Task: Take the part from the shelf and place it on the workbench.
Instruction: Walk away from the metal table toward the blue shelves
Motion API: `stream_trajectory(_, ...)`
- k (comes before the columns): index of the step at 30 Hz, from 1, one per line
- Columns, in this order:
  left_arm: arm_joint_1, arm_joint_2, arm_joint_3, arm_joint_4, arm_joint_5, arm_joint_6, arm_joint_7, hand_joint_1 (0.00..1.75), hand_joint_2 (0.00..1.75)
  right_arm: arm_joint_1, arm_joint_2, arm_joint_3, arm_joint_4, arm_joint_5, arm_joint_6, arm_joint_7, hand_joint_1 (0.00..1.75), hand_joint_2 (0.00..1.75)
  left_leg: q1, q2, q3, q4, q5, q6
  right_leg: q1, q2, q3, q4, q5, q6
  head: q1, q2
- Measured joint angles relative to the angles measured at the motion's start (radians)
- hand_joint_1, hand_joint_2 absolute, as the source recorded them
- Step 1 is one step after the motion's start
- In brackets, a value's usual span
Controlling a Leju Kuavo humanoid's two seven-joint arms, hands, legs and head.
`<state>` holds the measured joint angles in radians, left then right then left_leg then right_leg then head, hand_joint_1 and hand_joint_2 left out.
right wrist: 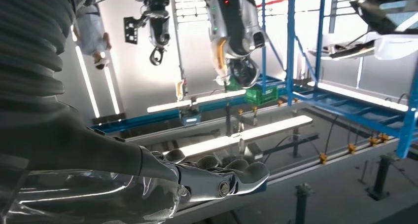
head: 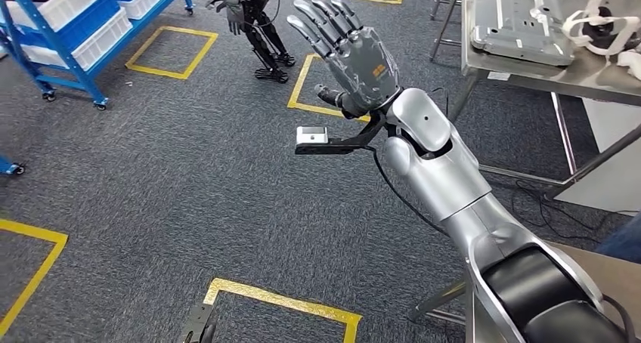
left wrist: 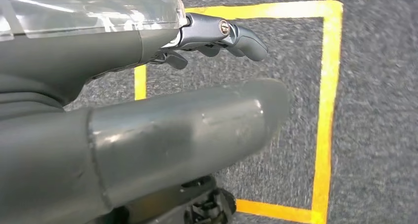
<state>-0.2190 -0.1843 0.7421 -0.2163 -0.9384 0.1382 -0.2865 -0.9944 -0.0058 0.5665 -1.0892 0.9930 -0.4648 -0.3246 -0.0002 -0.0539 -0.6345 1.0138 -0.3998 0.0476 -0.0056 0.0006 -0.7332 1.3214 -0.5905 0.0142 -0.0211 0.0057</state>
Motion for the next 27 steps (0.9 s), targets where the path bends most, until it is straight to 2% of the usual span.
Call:
stream_trajectory(1, 0.001, 0.0, 0.0, 0.0, 0.0, 0.0, 0.0, 0.0, 0.0, 0.001, 0.0, 0.0, -0.001, 0.0, 0.0, 0.0, 0.0, 1.75, 0.0, -0.015, 0.001, 0.002, -0.001, -0.001, -0.001, 0.004, 0.016, -0.044, 0.035, -0.002, 0.0, 0.0)
stream_trajectory(2, 0.001, 0.0, 0.001, 0.0, 0.0, 0.0, 0.0, 0.0, 0.0, 0.0, -0.001, 0.0, -0.002, 0.0, 0.001, 0.0, 0.0, 1.75, 0.001, -0.029, 0.001, 0.004, -0.001, -0.002, -0.001, 0.017, 0.046, -0.115, 0.079, -0.005, 0.0, 0.0)
stream_trajectory(4, 0.0, -0.001, 0.001, 0.0, 0.0, 0.0, 0.001, 0.0, 0.0, -0.001, -0.001, 0.0, -0.006, 0.0, 0.001, 0.0, 0.0, 1.75, 0.001, -0.052, -0.004, 0.01, -0.003, -0.008, -0.006, 0.066, 0.1, -0.242, 0.134, -0.01, 0.0, 0.0)
stream_trajectory(5, -0.001, -0.001, 0.001, 0.0, 0.0, 0.0, 0.001, 0.0, 0.0, -0.001, -0.001, 0.0, -0.007, 0.0, 0.001, 0.0, 0.0, 1.75, 0.003, -0.063, -0.008, 0.011, -0.002, -0.013, -0.006, 0.084, 0.112, -0.273, 0.142, -0.01, 0.0, 0.0)
stream_trajectory(6, -0.001, -0.001, 0.002, 0.0, 0.0, -0.001, 0.001, 0.0, 0.0, 0.0, -0.001, 0.0, -0.008, 0.0, 0.001, 0.0, 0.0, 1.75, 0.006, -0.073, -0.012, 0.011, 0.0, -0.019, -0.005, 0.089, 0.116, -0.282, 0.14, -0.011, 0.0, 0.0)
stream_trajectory(8, 0.001, -0.001, 0.002, 0.0, 0.0, -0.001, 0.001, 0.0, 0.0, -0.001, 0.0, 0.0, -0.01, 0.0, 0.002, 0.0, 0.0, 1.75, 0.01, -0.09, -0.016, 0.006, 0.003, -0.03, -0.004, 0.064, 0.121, -0.289, 0.142, -0.016, 0.0, 0.0)
stream_trajectory(9, 0.003, -0.001, 0.003, 0.0, 0.0, -0.001, 0.001, 0.0, 0.0, -0.001, 0.002, 0.0, -0.01, 0.0, 0.002, 0.0, 0.0, 1.75, 0.008, -0.079, -0.018, 0.01, -0.001, -0.035, -0.005, 0.05, 0.126, -0.295, 0.144, -0.021, 0.0, 0.0)
stream_trajectory(10, 0.005, -0.001, 0.003, 0.0, 0.0, -0.001, 0.001, 0.0, 0.0, -0.003, 0.003, 0.0, -0.012, 0.0, 0.002, 0.0, 0.0, 1.75, 0.006, -0.052, -0.029, 0.032, -0.017, -0.04, -0.007, 0.036, 0.13, -0.301, 0.147, -0.026, 0.0, 0.0)
stream_trajectory(12, 0.002, 0.0, 0.004, 0.0, 0.0, -0.001, 0.001, 0.0, 0.0, -0.004, 0.005, 0.0, -0.013, 0.001, 0.002, 0.0, 0.0, 1.75, 0.004, 0.017, -0.077, 0.138, -0.074, -0.048, -0.004, 0.008, 0.136, -0.308, 0.148, -0.035, -0.001, 0.0)
stream_trajectory(13, 0.001, 0.0, 0.004, 0.0, 0.0, -0.001, 0.001, 0.0, 0.0, -0.003, 0.005, 0.0, -0.013, 0.001, 0.002, 0.0, 0.0, 1.75, 0.006, 0.037, -0.112, 0.211, -0.105, -0.052, -0.002, -0.007, 0.137, -0.308, 0.146, -0.038, -0.001, 0.0)
stream_trajectory(14, 0.001, 0.0, 0.005, 0.0, 0.0, -0.001, 0.001, 0.0, 0.0, -0.002, 0.006, 0.0, -0.013, 0.002, 0.002, 0.0, 0.0, 1.75, 0.009, 0.044, -0.139, 0.266, -0.123, -0.055, -0.001, -0.022, 0.137, -0.307, 0.145, -0.039, -0.001, 0.0)
stream_trajectory(15, 0.002, 0.0, 0.005, 0.0, 0.0, -0.001, 0.002, 0.0, 0.0, 0.0, 0.006, 0.0, -0.013, 0.002, 0.002, 0.0, 0.0, 1.75, 0.011, 0.046, -0.151, 0.291, -0.124, -0.057, 0.0, -0.037, 0.137, -0.306, 0.143, -0.039, -0.001, 0.0)
stream_trajectory(16, 0.003, 0.0, 0.006, 0.0, 0.0, -0.001, 0.002, 0.0, 0.0, 0.002, 0.006, 0.0, -0.013, 0.002, 0.001, 0.0, 0.0, 1.75, 0.012, 0.049, -0.143, 0.276, -0.108, -0.058, 0.0, -0.051, 0.138, -0.305, 0.141, -0.038, -0.001, 0.0)
stream_trajectory(17, 0.004, 0.0, 0.006, 0.0, -0.001, -0.001, 0.002, 0.0, 0.0, 0.002, 0.006, 0.0, -0.013, 0.002, 0.001, 0.0, 0.0, 1.75, 0.013, 0.056, -0.112, 0.219, -0.076, -0.058, 0.0, -0.063, 0.139, -0.304, 0.138, -0.037, -0.001, 0.0)
stream_trajectory(19, 0.003, 0.001, 0.006, 0.0, -0.002, -0.001, 0.002, 0.0, 0.0, 0.002, 0.007, 0.0, -0.014, 0.002, -0.001, 0.0, 0.0, 1.75, 0.006, 0.101, -0.036, 0.078, -0.027, -0.053, 0.003, -0.085, 0.143, -0.3, 0.13, -0.03, -0.001, 0.0)
stream_trajectory(20, 0.002, 0.002, 0.006, 0.0, -0.003, -0.001, 0.002, 0.0, 0.0, 0.002, 0.007, 0.0, -0.014, 0.002, -0.002, 0.0, 0.0, 1.75, 0.002, 0.119, -0.012, 0.031, -0.016, -0.047, 0.006, -0.095, 0.144, -0.299, 0.127, -0.027, -0.001, 0.0)
stream_trajectory(21, 0.001, 0.002, 0.006, 0.0, -0.004, -0.001, 0.002, 0.0, 0.0, 0.002, 0.007, 0.0, -0.014, 0.002, -0.002, 0.0, 0.0, 1.75, -0.003, 0.128, -0.003, 0.011, -0.016, -0.04, 0.009, -0.104, 0.145, -0.298, 0.125, -0.024, -0.001, 0.0)
stream_trajectory(23, 0.001, 0.003, 0.007, 0.0, -0.007, -0.001, 0.003, 0.0, 0.0, 0.002, 0.008, 0.0, -0.014, 0.002, -0.003, -0.001, 0.0, 1.75, -0.006, 0.108, -0.003, 0.008, -0.013, -0.029, 0.012, -0.122, 0.15, -0.299, 0.122, -0.017, 0.0, 0.0)
stream_trajectory(24, 0.002, 0.004, 0.007, 0.0, -0.009, -0.001, 0.003, 0.0, 0.0, 0.003, 0.009, 0.0, -0.014, 0.002, -0.004, -0.001, 0.0, 1.75, -0.004, 0.097, -0.001, 0.004, -0.011, -0.024, 0.009, -0.119, 0.152, -0.296, 0.116, -0.012, 0.0, 0.0)
stream_trajectory(25, 0.003, 0.006, 0.007, 0.0, -0.011, 0.0, 0.004, 0.0, 0.0, 0.004, 0.01, 0.0, -0.014, 0.001, -0.007, -0.001, 0.0, 1.75, -0.002, 0.086, 0.002, 0.0, -0.009, -0.018, 0.006, -0.099, 0.148, -0.28, 0.104, -0.007, 0.0, 0.0)
stream_trajectory(26, 0.003, 0.008, 0.008, 0.0, -0.014, 0.0, 0.005, 0.0, 0.0, 0.005, 0.01, 0.0, -0.014, 0.0, -0.012, -0.002, 0.0, 1.75, 0.001, 0.076, 0.005, -0.004, -0.007, -0.012, 0.003, -0.072, 0.134, -0.247, 0.082, -0.003, 0.0, 0.0)
stream_trajectory(27, 0.002, 0.01, 0.008, 0.0, -0.016, 0.0, 0.006, 0.0, 0.0, 0.009, 0.01, 0.0, -0.014, -0.002, -0.017, -0.002, 0.0, 1.75, 0.002, 0.065, 0.006, -0.005, -0.005, -0.007, 0.0, -0.039, 0.107, -0.19, 0.052, 0.0, 0.0, 0.0)
